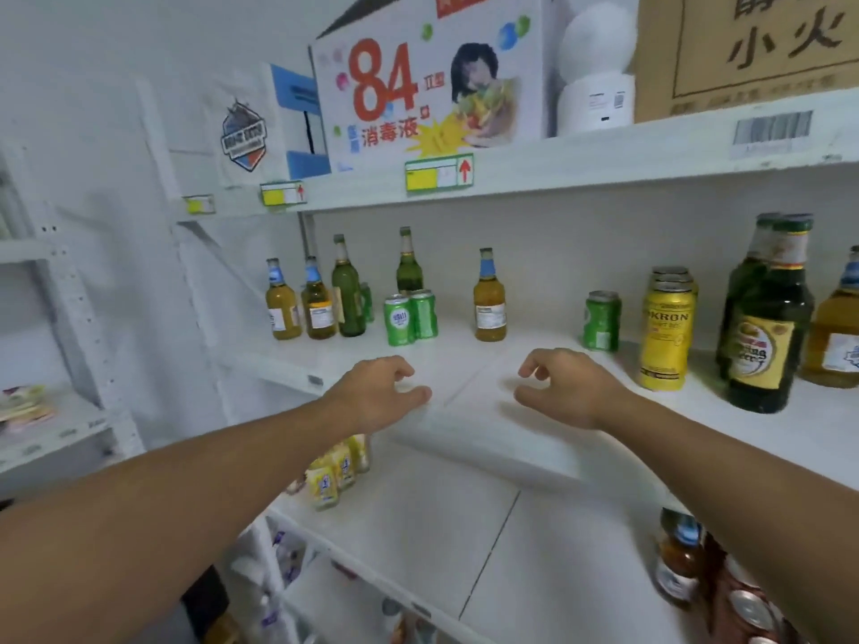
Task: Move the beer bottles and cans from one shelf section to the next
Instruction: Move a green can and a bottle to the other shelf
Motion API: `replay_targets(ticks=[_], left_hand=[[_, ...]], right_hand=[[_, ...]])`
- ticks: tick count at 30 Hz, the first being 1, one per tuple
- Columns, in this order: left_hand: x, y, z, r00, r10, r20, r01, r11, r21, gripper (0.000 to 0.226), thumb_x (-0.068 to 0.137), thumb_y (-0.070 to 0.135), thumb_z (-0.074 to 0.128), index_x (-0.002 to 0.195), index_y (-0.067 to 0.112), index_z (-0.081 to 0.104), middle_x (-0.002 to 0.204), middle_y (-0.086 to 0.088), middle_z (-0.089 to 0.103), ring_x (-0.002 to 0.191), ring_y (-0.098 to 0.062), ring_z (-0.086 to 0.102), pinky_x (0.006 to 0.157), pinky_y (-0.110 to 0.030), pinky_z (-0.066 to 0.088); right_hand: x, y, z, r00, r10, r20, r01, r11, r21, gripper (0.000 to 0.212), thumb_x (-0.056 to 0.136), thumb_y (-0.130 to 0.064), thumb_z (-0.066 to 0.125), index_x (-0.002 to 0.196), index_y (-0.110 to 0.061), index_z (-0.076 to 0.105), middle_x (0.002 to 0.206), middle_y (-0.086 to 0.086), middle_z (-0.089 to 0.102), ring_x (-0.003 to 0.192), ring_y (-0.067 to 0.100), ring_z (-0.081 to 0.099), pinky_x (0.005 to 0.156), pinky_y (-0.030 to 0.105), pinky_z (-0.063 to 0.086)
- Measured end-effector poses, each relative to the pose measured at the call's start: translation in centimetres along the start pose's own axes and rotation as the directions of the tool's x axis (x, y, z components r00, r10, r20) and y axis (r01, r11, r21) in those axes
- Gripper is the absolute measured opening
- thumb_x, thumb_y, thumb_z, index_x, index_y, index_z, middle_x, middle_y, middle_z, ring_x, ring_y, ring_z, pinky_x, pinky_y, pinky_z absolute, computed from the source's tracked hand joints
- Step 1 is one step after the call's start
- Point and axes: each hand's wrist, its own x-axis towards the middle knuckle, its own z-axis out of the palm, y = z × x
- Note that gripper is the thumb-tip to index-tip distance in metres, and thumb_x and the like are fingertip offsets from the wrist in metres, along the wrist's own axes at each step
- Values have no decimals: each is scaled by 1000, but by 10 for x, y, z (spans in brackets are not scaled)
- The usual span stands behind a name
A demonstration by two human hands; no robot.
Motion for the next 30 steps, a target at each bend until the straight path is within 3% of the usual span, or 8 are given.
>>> replay_targets(ticks=[3, 7, 17, 23, 27, 28, 30], left_hand=[[8, -34, -27, 999, 33, -16, -33, 999, 16, 65, 96, 68, 63, 149, 30, 59, 152, 9, 60, 98, -16, 65, 90, -34, 55], [26, -74, -33, 999, 38, -10, -38, 999, 0, 67, 93, 70, 63, 149, 32, 58, 153, 8, 60, 129, -17, 62, 107, -40, 53], [95, -104, -14, 995, 98, -8, -98, 994, -56, 60, 94, 65, 65, 146, 35, 60, 148, 8, 64, 128, -17, 63, 108, -42, 52], [149, -101, 2, 1000, 16, -21, -18, 998, -65, 54, 95, 61, 68, 138, 30, 64, 143, 7, 66, 122, -18, 65, 103, -41, 56], [193, -99, 10, 996, -55, -66, 47, 992, -119, 47, 95, 56, 72, 128, 24, 61, 123, 3, 69, 105, -17, 64, 87, -36, 56], [206, -101, 16, 994, -83, -64, 71, 984, -165, 53, 95, 54, 74, 132, 21, 59, 124, 2, 66, 107, -19, 62, 83, -33, 53], [231, -106, 27, 983, -171, -67, 145, 949, -281, 88, 90, 55, 81, 157, 11, 45, 148, -7, 58, 131, -27, 58, 96, -36, 50]], right_hand=[[20, -36, 20, 1000, 27, 11, -28, 997, 66, 33, 92, -52, 72, 120, -34, 67, 120, -4, 65, 105, 18, 62, 85, 33, 48], [39, -68, 45, 998, 63, -5, -62, 995, 78, 28, 92, -47, 73, 116, -33, 71, 117, -3, 67, 109, 20, 62, 91, 34, 50], [96, -61, 53, 983, 185, -22, -178, 968, 176, 28, 92, -45, 76, 115, -29, 71, 109, -5, 69, 102, 19, 66, 88, 33, 55], [150, -26, 55, 966, 257, -23, -240, 925, 294, 22, 89, -40, 80, 105, -26, 72, 107, -2, 74, 93, 16, 68, 73, 26, 50], [191, -9, 54, 959, 276, -63, -229, 887, 401, 30, 88, -35, 86, 105, -19, 69, 109, -3, 71, 91, 15, 64, 74, 24, 46], [201, -6, 54, 954, 290, -74, -232, 873, 428, 34, 88, -34, 87, 110, -20, 65, 108, -4, 68, 94, 16, 63, 76, 25, 47], [223, 0, 56, 942, 324, -87, -247, 844, 476, 65, 83, -39, 91, 134, -22, 54, 117, -2, 62, 110, 21, 63, 88, 30, 51]])
